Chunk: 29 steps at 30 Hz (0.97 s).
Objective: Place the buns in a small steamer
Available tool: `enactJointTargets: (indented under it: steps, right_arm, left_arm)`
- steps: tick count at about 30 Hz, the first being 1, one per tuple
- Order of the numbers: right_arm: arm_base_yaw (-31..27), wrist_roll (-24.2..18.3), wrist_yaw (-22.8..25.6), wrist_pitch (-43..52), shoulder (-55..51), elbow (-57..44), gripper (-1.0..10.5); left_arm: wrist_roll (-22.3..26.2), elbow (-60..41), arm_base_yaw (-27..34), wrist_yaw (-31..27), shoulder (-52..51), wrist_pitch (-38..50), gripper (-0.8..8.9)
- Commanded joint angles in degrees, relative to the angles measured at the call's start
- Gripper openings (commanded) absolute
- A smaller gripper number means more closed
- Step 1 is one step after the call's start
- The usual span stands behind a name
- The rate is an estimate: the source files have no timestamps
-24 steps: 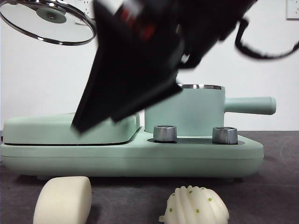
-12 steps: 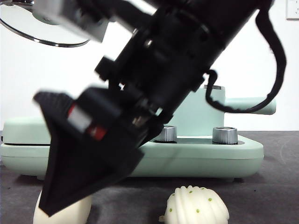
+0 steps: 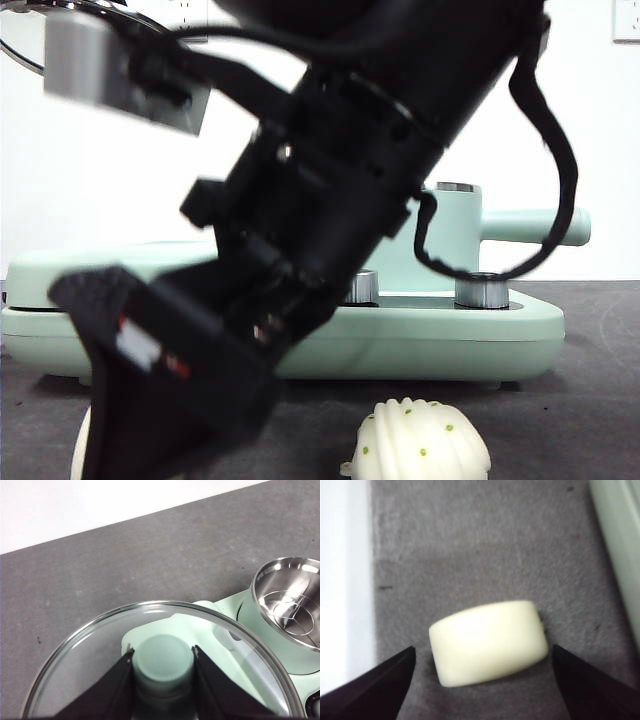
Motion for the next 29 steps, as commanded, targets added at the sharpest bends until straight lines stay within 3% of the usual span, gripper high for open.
enactJointTargets:
  steps: [1,4,11,21,29]
  right_arm:
    - [1.22,-0.22,-0.04,0.42,1.31,0.96,3.8]
    - [1.77,-0.15,0.07,0.44,1.2,1.22,3.0]
    - [1.75,4.79,0.13,-0.79,1.01,2.91,2.9]
    - [1.05,6.86,0.37,-14.45,-3.72,9.25,2.9]
    - [-3.3,13.57,1.88,-22.99,-14.32,12.48,2.9]
  left_arm:
    - [0.22,1.01,-0.07,0.07,0.0,1.46,0.11]
    - [0.22,1.01,0.09,0.07,0.0,1.44,0.11]
    - [0.22,1.01,0.13,0.07,0.0,0.87,0.11]
    - [0.22,1.01,0.13,0.07,0.0,0.76,0.11]
    - [0.22,1.01,0.13,0.07,0.0,0.76,0.11]
